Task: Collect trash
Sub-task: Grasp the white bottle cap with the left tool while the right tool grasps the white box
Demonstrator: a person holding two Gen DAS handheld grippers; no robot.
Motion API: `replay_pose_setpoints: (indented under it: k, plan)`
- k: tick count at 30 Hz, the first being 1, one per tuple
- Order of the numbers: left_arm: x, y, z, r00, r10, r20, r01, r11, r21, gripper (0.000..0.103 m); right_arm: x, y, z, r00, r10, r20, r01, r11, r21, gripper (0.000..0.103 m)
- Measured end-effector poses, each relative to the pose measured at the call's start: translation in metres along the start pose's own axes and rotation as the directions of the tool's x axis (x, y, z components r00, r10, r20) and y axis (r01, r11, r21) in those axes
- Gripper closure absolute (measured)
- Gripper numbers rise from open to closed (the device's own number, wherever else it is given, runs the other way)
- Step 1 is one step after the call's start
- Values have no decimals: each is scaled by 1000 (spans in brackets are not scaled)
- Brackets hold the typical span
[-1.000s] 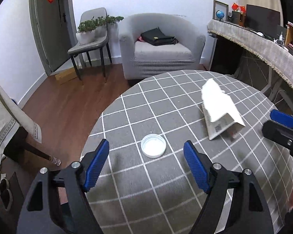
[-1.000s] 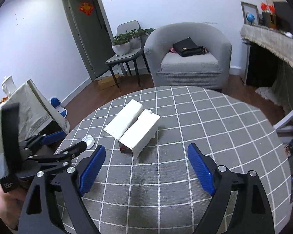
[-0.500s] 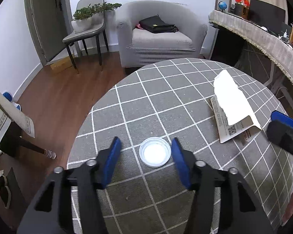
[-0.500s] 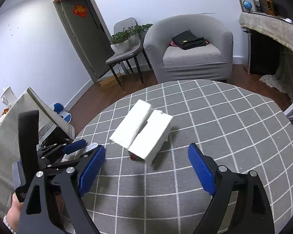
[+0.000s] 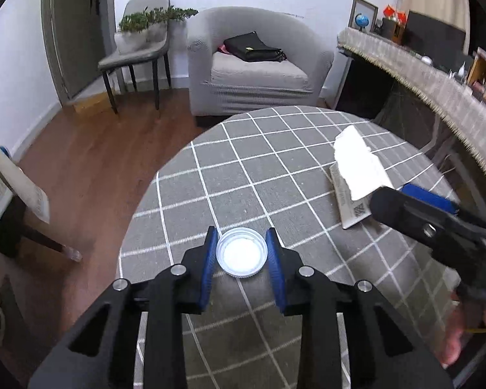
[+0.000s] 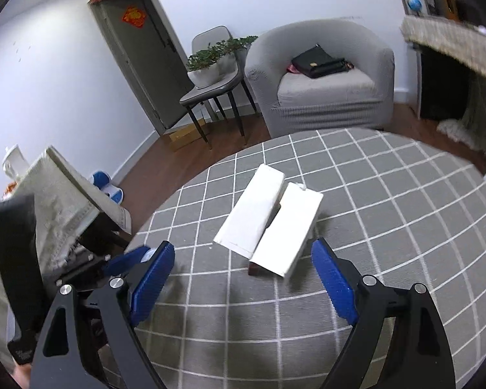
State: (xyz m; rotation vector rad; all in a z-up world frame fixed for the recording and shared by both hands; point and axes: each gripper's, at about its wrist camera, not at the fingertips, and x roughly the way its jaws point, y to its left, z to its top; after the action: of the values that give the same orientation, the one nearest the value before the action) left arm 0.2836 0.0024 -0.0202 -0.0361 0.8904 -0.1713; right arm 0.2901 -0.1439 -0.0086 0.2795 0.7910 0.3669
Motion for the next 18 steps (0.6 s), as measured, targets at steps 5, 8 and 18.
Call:
replay_pose_setpoints:
  k: [5,8,18]
  plan:
    - [-8,15,-5,1000,25,3,-25,1000,6,71,9,5,1,1000,-22,-10,22,1000,15,16]
    - [-13,26,-11,1000,18,-1,-18,1000,-14,71,18,2,3,998,-56,-28,57,998,39,16]
    - [-32,44,-24,1000,14,17,-15,1000,7,70,36,-5,7,995,-100,-24,102,988,115,16]
